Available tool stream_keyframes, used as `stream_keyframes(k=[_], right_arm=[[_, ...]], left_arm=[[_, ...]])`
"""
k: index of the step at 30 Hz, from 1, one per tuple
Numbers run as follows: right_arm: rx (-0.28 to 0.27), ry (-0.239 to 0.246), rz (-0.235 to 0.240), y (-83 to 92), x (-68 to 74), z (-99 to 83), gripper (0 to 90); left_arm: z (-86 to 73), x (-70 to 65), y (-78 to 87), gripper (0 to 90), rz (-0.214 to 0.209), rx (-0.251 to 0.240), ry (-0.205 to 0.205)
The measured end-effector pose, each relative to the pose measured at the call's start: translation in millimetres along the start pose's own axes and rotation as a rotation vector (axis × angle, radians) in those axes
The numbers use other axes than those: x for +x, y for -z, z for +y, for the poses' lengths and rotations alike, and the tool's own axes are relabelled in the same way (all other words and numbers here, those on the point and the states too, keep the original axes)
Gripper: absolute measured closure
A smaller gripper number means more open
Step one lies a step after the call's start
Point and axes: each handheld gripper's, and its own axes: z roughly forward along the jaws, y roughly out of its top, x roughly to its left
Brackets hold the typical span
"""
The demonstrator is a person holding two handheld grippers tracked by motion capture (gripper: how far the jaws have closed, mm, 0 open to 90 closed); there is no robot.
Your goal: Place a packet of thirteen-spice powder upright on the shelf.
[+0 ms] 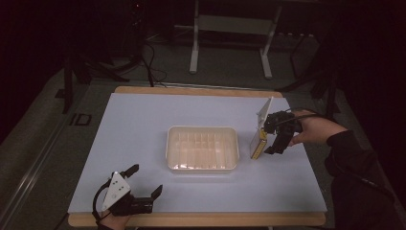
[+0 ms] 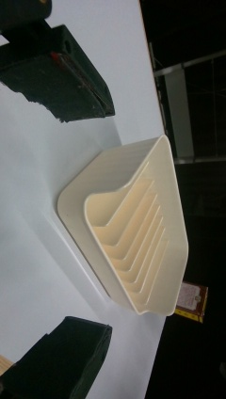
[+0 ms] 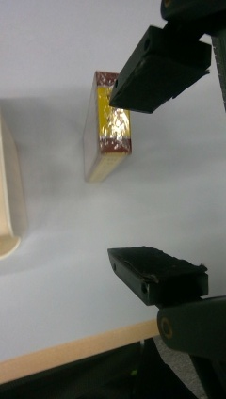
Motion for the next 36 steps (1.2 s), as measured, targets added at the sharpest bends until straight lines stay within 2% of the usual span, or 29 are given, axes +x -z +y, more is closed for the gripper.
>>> stream_keyframes(k=[3, 6, 11, 15, 23, 31, 34, 36], right_arm=[[-0.012, -0.006, -0.005, -1.9, -7.3, -0.4, 22.9], [0.004, -0.005, -0.013, -4.5, -10.9, 0.0, 22.9], [0.005, 0.013, -0.03, -15.8, -21.3, 2.8, 22.5], [0.046, 0.018, -0.028, -23.3, -25.8, 4.0, 22.4], [0.072, 0.009, -0.025, -30.9, -40.1, 1.6, 22.0], [0.071, 0.004, 0.002, -42.0, -50.6, 1.2, 22.4], [0.074, 0.013, 0.028, -47.5, -53.4, 1.8, 24.5], [0.057, 0.009, 0.044, -48.6, -54.0, 2.4, 24.7]], left_arm=[[-0.8, 0.3, 2.1, 0.4, 0.004, -0.002, 0.007], [-1.3, 0.6, 3.4, 0.4, 0.006, -0.001, 0.008], [-1.9, 1.0, 7.8, 0.4, 0.022, -0.01, 0.006], [-2.9, 1.2, 10.2, 0.4, 0.028, -0.011, 0.014], [-4.0, 1.3, 13.3, 0.4, 0.033, -0.011, 0.021], [-5.2, 1.4, 15.2, 0.4, 0.034, -0.007, 0.023], [-5.3, 1.2, 15.6, 0.4, 0.034, -0.008, 0.022], [-5.4, 1.3, 15.7, 0.4, 0.034, -0.007, 0.022]])
